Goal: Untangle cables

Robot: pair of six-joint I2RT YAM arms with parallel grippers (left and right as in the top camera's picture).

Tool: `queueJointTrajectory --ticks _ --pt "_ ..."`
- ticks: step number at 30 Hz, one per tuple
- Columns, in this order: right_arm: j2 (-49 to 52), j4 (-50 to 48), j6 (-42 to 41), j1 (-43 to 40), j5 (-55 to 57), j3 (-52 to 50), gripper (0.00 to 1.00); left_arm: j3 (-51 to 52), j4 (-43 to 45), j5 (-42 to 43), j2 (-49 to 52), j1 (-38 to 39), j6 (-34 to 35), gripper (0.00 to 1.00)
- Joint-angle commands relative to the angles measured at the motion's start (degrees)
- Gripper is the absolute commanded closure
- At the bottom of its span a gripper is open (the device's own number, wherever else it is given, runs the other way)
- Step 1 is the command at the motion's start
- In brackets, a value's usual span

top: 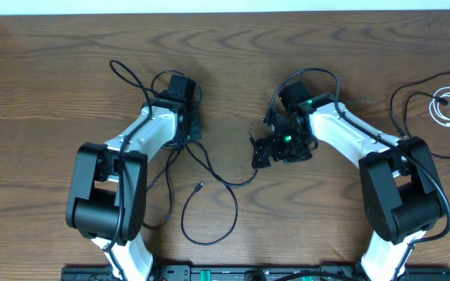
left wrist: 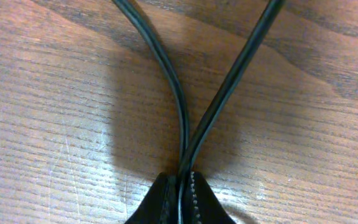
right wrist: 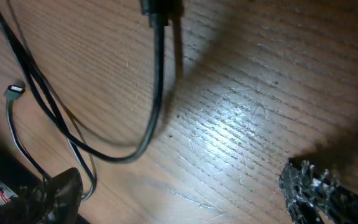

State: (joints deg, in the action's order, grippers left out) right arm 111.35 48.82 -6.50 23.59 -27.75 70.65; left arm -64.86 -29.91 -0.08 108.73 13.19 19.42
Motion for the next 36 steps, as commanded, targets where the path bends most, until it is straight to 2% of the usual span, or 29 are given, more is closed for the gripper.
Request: queueJointTrajectory --ticks 1,6,12,18,22,25,30,33,36 --pt "-0.04 0.09 -0.31 0.46 0.66 -1.46 0.01 1.11 -2.64 1.51 2.75 -1.14 -0.92 0.93" --pt "-0.04 0.02 -1.14 0.50 -0.87 -1.46 0.01 -0.87 -4.50 4.96 0.44 -1.64 -0.92 0.92" --pt "-0.04 -2.62 -1.55 0.50 -14.78 -1.46 0.01 -1.70 -4.52 15.45 -2.91 -3.91 -0.59 0.93" --pt "-0.04 -6.19 -1.90 0.52 -23.54 -1.46 0.01 -1.70 -5.64 26.08 -3.39 -7.63 1.90 0.93" --pt "-0.02 -8.90 -10.14 0.92 -25.14 -1.46 0.01 -1.70 -6.27 30.69 -3.39 -9.27 1.88 0.93" --pt "-0.02 -11.10 -18.10 1.90 -25.14 -1.46 0.07 -1.70 -6.29 32.28 -3.39 -9.42 1.88 0.92" --pt "-0.02 -17.53 -30.62 5.31 -25.14 -1.46 0.29 -1.70 -6.23 30.01 -3.39 -9.42 0.92 0.92" --pt "-0.02 -22.60 -35.06 7.45 -24.85 -1.46 0.34 -1.70 -6.27 30.08 -3.39 -9.42 0.52 0.93" --pt "-0.02 -27.12 -40.79 9.57 -23.69 -1.46 0.46 -1.70 -6.56 30.10 -3.39 -9.42 0.52 0.92"
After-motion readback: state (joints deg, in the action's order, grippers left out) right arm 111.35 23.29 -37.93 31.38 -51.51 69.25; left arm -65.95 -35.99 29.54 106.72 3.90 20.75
